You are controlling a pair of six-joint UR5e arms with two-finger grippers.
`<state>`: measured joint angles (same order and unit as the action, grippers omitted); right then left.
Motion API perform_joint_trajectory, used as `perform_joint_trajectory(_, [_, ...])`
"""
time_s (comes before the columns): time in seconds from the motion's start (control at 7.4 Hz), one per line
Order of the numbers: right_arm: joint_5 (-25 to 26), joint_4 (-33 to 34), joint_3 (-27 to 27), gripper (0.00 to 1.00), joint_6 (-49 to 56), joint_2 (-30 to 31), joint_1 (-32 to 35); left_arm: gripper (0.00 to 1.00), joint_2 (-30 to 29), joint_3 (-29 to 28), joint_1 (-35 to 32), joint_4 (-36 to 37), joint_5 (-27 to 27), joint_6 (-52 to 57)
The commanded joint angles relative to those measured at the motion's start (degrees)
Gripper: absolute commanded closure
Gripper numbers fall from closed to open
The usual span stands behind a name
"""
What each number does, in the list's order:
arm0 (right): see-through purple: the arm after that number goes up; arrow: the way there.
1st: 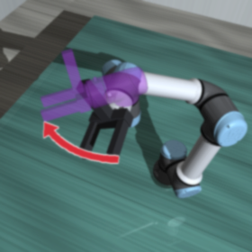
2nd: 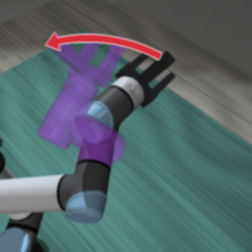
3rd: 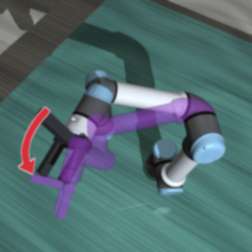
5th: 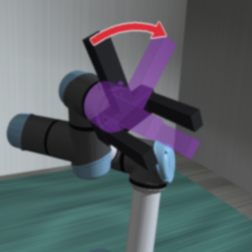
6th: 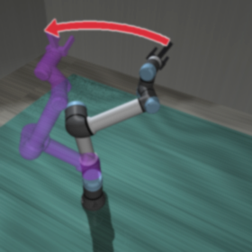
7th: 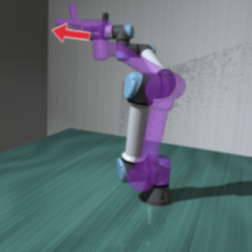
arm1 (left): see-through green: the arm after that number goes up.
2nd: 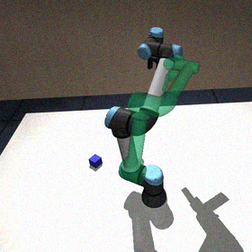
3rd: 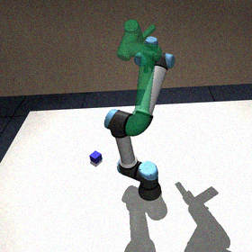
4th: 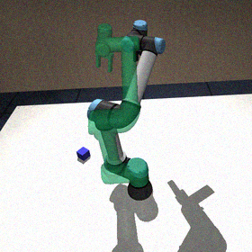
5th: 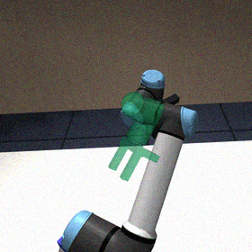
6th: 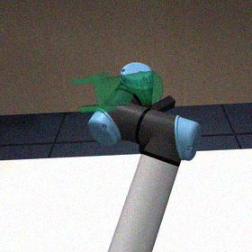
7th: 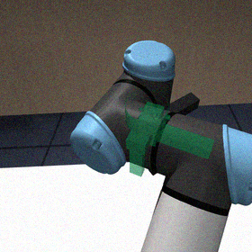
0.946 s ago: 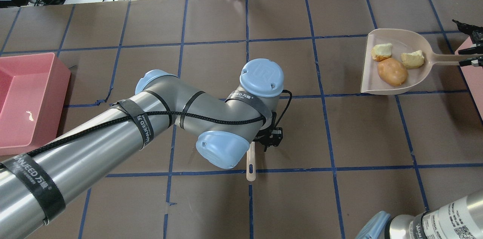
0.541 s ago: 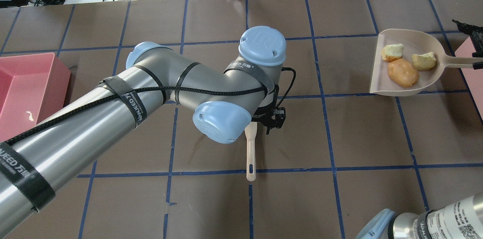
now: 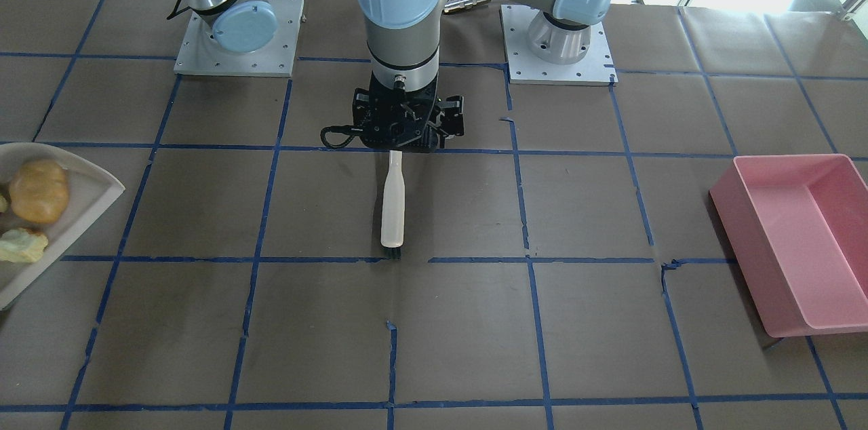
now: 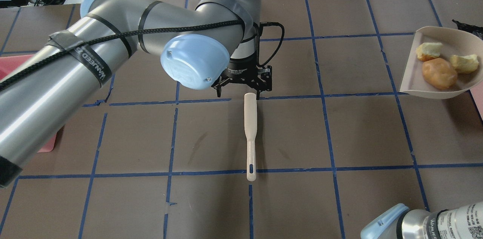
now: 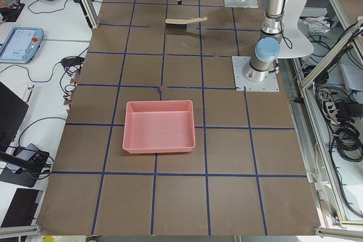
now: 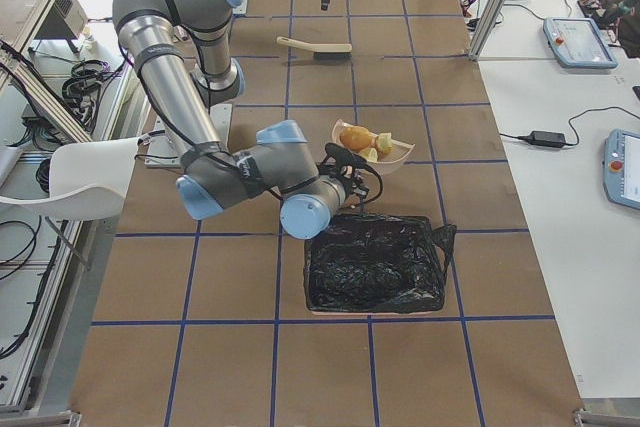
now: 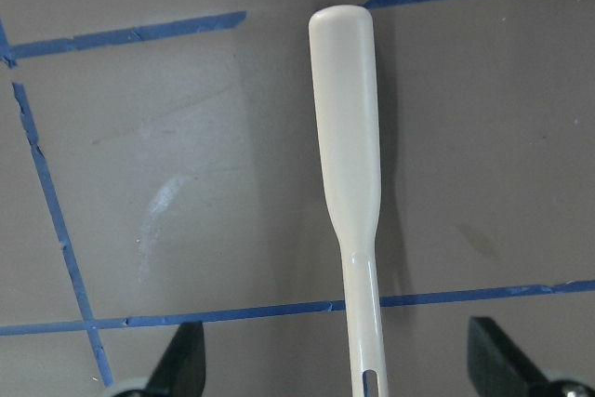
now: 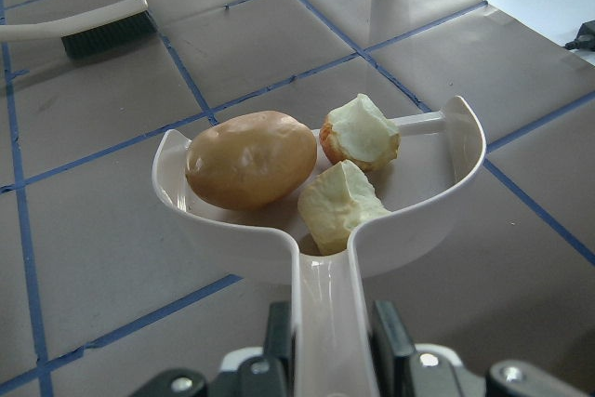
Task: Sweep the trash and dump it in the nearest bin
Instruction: 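Set the brush down and open the left gripper while the right lifts the dustpan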
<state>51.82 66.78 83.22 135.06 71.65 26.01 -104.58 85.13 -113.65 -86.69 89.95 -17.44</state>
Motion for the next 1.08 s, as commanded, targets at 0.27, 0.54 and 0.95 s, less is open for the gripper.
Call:
perform_joint_trajectory(0.27, [0.73, -12.18, -0.07, 1.00, 11.25, 3.85, -14.73, 0.00, 4.12, -3.04, 16.76, -1.90, -0.30, 19.33])
perform_joint_trajectory(0.54, [1.18, -13.95, 0.02, 1.00, 13.11, 3.76, -20.19, 0.00, 7.45, -1.98, 18.20, -5.24, 0.40, 20.52])
perform_joint_trajectory(0.95, [2.23, -17.45, -0.07, 1.00, 17.77, 3.24, -28.62, 0.00, 8.87, -2.60, 18.20, -10.43, 5.58, 23.84])
